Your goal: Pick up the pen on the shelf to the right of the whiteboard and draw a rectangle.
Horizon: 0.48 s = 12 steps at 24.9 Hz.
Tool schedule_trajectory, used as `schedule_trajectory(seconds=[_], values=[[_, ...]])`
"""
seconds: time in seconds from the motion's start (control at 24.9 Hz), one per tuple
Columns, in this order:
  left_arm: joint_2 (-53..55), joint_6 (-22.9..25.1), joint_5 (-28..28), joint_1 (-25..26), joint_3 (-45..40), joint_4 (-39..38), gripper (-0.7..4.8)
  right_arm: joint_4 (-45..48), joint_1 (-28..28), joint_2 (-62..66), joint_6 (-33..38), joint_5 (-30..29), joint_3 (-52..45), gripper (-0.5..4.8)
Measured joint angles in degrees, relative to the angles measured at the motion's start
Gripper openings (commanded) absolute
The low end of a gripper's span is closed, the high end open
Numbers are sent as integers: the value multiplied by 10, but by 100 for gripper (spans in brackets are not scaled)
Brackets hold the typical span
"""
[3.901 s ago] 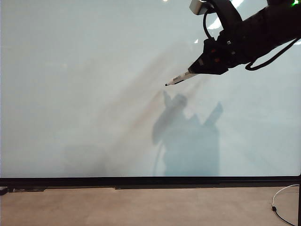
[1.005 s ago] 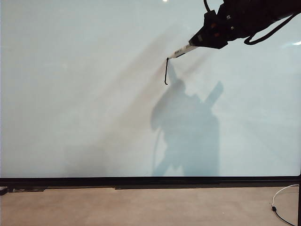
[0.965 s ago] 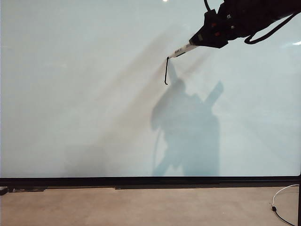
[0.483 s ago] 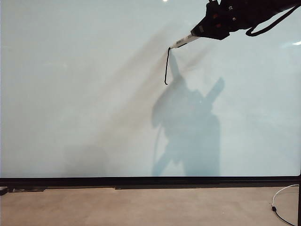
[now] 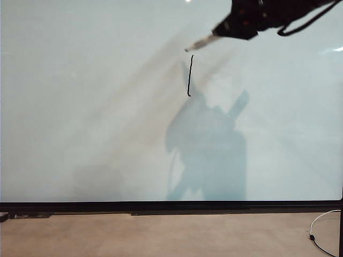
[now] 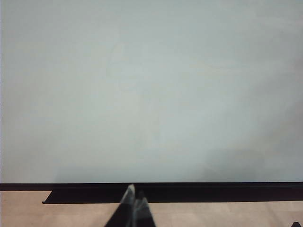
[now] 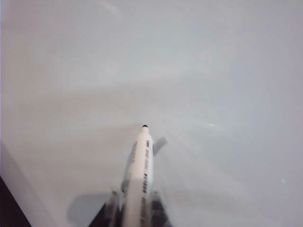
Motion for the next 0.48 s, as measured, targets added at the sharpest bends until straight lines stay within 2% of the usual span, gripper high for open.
schedule_trajectory(seconds=[0.24,0.48], values=[[0,0,0,0,0,0,-4,-12,9,-2,10,-4,0,-4],[0,0,0,0,0,0,-5,2,4,-2,125,-6,0,-4]])
